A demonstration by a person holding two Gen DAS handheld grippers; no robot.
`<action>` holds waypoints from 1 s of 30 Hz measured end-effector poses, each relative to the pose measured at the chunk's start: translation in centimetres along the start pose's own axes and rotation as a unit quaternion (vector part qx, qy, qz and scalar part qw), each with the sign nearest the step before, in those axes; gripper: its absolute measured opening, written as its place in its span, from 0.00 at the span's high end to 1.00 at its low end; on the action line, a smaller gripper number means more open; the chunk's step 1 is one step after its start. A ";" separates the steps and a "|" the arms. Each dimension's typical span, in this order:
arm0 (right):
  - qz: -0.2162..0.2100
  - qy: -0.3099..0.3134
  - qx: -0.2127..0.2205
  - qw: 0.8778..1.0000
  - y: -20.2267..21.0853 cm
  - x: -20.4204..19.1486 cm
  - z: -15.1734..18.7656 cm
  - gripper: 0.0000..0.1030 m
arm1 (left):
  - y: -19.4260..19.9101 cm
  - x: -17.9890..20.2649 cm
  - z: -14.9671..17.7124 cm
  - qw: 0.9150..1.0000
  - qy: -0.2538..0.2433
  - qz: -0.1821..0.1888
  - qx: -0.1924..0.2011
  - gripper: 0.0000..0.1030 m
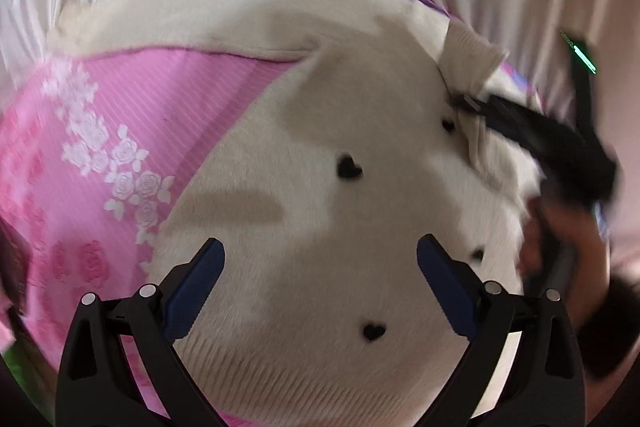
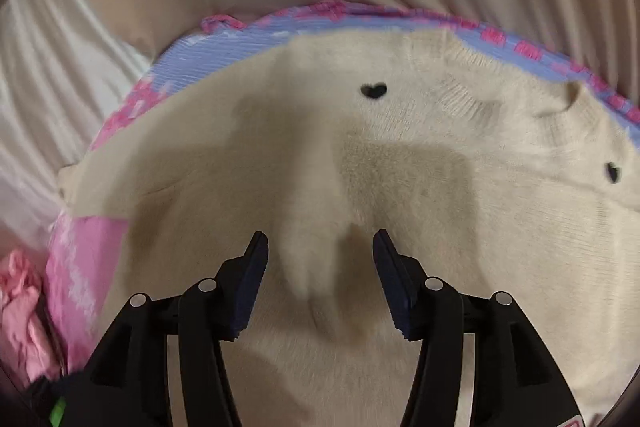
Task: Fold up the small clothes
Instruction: 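Carry the held sleeve across the sweater body with the right tool and release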
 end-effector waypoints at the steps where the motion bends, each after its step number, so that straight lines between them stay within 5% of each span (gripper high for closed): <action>1: -0.003 -0.007 0.021 1.000 2.3 0.6 1.0 0.49 | -0.1 -0.5 -0.8 1.000 0.021 0.007 -0.003 0.08; 5: 0.085 -0.120 0.039 0.988 8.7 8.0 7.9 0.49 | 0.5 -2.1 -3.8 0.997 0.075 0.016 0.023 0.08; 8: 0.180 -0.215 0.010 0.960 12.3 15.6 14.4 0.45 | 0.8 -1.4 -4.6 0.998 0.041 -0.003 0.053 0.08; 10: 0.181 -0.264 0.010 0.947 13.1 19.4 16.2 0.45 | 0.6 0.0 -4.4 0.998 0.017 -0.007 0.056 0.08; 13: 0.149 -0.288 0.012 0.946 11.8 22.3 15.8 0.51 | 0.3 2.0 -4.2 0.999 0.010 0.001 0.046 0.08; 14: 0.129 -0.292 0.010 0.948 11.1 22.8 15.7 0.83 | 0.1 2.5 -4.1 0.999 0.014 0.007 0.041 0.08; 15: 0.128 -0.288 -0.006 0.949 10.6 23.3 15.7 0.89 | -0.1 3.0 -4.1 0.999 0.019 0.014 0.033 0.08; 20: 0.136 -0.292 -0.004 0.947 11.0 23.7 16.7 0.82 | -0.6 -0.2 -6.9 0.991 0.116 0.056 0.018 0.08; 24: 0.171 -0.246 0.011 0.954 13.5 20.7 15.7 0.65 | -1.6 -9.5 -13.2 0.961 0.267 0.046 0.053 0.08; 26: 0.171 -0.232 0.026 0.957 14.5 19.1 15.3 0.48 | -1.5 -13.5 -15.7 0.945 0.315 0.025 0.086 0.08; 30: 0.153 -0.213 0.025 0.965 15.3 15.5 15.7 0.48 | -1.3 -20.5 -19.9 0.915 0.371 -0.045 0.152 0.08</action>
Point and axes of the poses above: each gripper's, at about its wrist camera, not at the fingertips, and y roughly against the way its jaws point, x to its right, z to its underside, the point moved 4 cm from there along -y, roughly the way its jaws point, and after that the axes turned 12 degrees about y, right-handed, at the moved point
